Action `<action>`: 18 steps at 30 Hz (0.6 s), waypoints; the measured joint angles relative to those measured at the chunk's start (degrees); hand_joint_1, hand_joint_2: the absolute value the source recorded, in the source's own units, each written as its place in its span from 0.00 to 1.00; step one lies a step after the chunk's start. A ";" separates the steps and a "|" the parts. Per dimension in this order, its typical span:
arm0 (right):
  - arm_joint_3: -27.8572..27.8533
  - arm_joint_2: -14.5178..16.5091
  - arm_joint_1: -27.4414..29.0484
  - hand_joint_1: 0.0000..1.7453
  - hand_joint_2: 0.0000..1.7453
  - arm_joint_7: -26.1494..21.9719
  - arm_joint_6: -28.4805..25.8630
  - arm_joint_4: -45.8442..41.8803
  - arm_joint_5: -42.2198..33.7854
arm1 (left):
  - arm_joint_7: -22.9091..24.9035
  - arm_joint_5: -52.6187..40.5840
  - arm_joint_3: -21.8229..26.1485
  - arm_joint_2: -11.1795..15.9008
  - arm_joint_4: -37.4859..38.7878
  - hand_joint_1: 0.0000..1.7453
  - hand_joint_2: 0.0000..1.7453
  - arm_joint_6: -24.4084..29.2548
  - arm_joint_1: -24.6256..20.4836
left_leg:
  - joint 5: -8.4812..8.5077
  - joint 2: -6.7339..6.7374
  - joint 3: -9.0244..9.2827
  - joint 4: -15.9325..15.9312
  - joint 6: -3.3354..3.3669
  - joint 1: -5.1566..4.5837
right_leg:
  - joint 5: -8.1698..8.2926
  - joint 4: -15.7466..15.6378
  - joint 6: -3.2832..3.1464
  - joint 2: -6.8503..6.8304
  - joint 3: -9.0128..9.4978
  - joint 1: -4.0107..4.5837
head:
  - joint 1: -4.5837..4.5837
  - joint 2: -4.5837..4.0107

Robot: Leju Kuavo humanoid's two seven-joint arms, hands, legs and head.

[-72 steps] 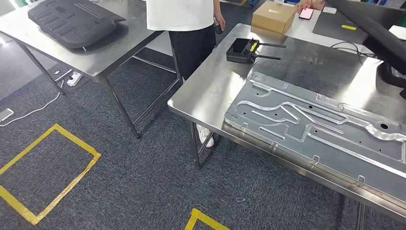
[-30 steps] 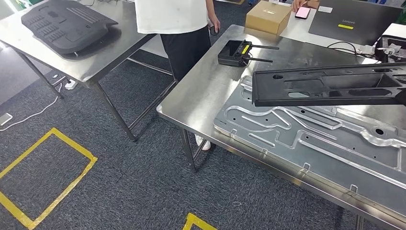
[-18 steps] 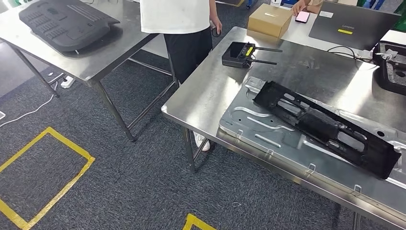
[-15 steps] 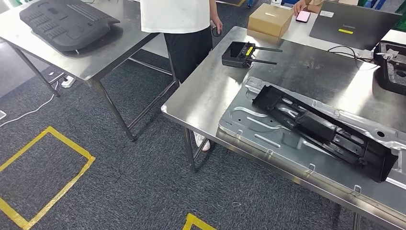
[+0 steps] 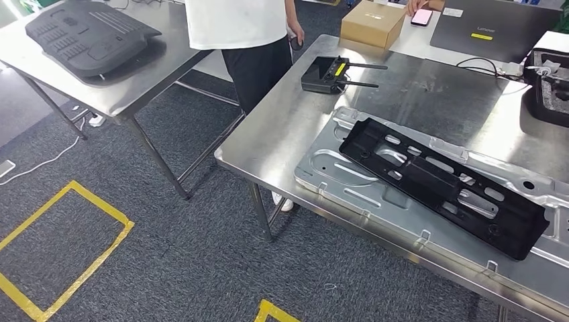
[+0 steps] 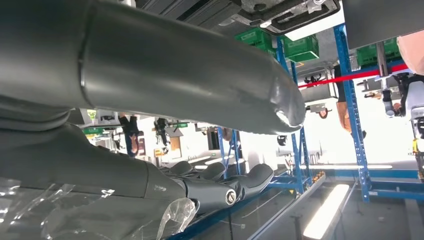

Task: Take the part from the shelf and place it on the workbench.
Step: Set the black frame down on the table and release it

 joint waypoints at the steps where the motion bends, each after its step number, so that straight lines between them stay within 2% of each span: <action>1: 0.38 0.00 -0.14 0.00 0.00 0.00 -0.17 -0.03 -0.02 | 0.27 0.19 0.00 0.00 0.00 0.00 0.00 0.00 0.00 | 2.22 -0.04 1.92 -4.45 0.65 -0.24 | -0.01 -0.05 -0.01 0.03 0.07 0.08 | 0.00 0.00; 3: 0.97 0.15 -0.30 0.00 0.00 0.00 -0.77 -0.12 -0.37 | 0.80 0.49 0.00 0.04 0.00 0.00 0.00 -0.01 0.02 | 5.37 -0.12 5.45 -12.41 1.90 -0.81 | -0.05 -0.21 0.07 0.08 0.19 0.25 | -0.01 0.00; 4: 1.20 0.29 -0.31 0.00 0.00 0.00 -1.17 -0.16 -0.66 | 1.01 0.61 0.00 0.07 0.00 0.00 0.00 -0.01 0.08 | 5.98 -0.12 6.31 -14.40 2.23 -1.06 | -0.07 -0.34 0.16 0.08 0.25 0.26 | -0.01 0.00; 7: 1.79 0.67 -0.16 0.00 0.00 0.00 -2.53 -0.40 -1.75 | 1.40 0.84 0.00 0.05 0.00 0.00 0.00 -0.02 0.35 | 6.51 0.00 6.90 -15.75 2.34 -1.08 | -0.13 -0.76 0.76 0.01 0.57 0.27 | -0.01 0.00; 8: 1.86 0.78 -0.03 0.00 0.00 0.00 -3.28 -0.52 -2.32 | 1.43 0.90 0.00 0.04 0.00 0.00 0.00 -0.02 0.43 | 6.83 0.02 7.20 -16.24 2.41 -0.95 | -0.68 -0.17 0.94 -0.04 0.39 0.29 | 0.00 0.00; 9: 1.85 0.90 0.27 0.00 0.00 0.00 -4.37 -0.66 -3.03 | 1.44 1.01 0.00 0.02 0.00 0.00 0.00 0.03 0.48 | 7.14 0.03 7.50 -16.70 2.49 -0.81 | -1.89 1.60 1.08 -0.08 -0.32 0.33 | 0.02 0.00; 10: 1.81 1.08 0.81 0.00 0.00 0.00 -5.72 -0.85 -3.90 | 1.45 1.14 0.00 0.01 0.00 0.00 0.00 0.16 0.54 | 7.33 0.04 7.68 -16.94 2.57 -0.74 | -3.72 4.71 1.16 -0.11 -1.68 0.35 | 0.03 0.00; 12: 1.76 1.49 2.63 0.00 0.00 -0.10 -8.42 -1.34 -5.53 | 1.46 1.41 0.00 -0.01 0.00 0.00 0.00 0.42 0.65 | 7.34 0.02 7.69 -16.92 2.70 -0.80 | -7.44 12.61 1.47 -0.10 -5.41 0.45 | 0.05 0.00; 13: 1.73 1.72 3.76 0.00 0.00 -0.28 -9.58 -1.60 -6.16 | 1.46 1.49 0.00 -0.03 0.00 0.00 0.00 0.49 0.72 | 7.33 0.01 7.68 -16.88 2.71 -0.83 | -8.10 15.10 1.66 -0.10 -6.66 0.45 | 0.05 0.00; 14: 1.68 1.90 4.85 0.00 0.00 -0.58 -10.62 -1.87 -6.64 | 1.48 1.54 0.00 -0.05 0.00 0.00 0.00 0.48 0.80 | 7.31 0.00 7.66 -16.80 2.70 -0.83 | -7.60 15.41 1.82 -0.12 -6.89 0.41 | 0.05 0.00; 15: 1.57 2.06 5.81 0.00 0.00 -0.96 -11.57 -2.20 -7.02 | 1.50 1.57 0.00 -0.07 0.00 0.00 0.00 0.47 0.85 | 7.27 0.00 7.65 -16.69 2.66 -0.81 | -6.05 13.30 1.97 -0.15 -5.92 0.36 | 0.05 0.00; 17: 1.03 2.45 7.63 0.00 0.00 -1.77 -13.28 -3.01 -7.38 | 1.57 1.65 0.00 -0.05 0.00 0.00 0.00 0.47 0.90 | 7.02 -0.05 7.60 -16.21 2.32 -0.82 | -2.10 5.00 2.18 -0.37 -1.80 0.27 | 0.06 0.00; 18: 0.72 2.71 8.52 0.00 0.00 -2.13 -13.92 -3.44 -7.44 | 1.61 1.71 0.00 -0.04 0.00 0.00 0.00 0.48 0.89 | 6.83 -0.10 7.53 -15.90 2.08 -0.91 | -0.77 1.63 1.93 -0.41 -0.15 0.27 | 0.05 0.00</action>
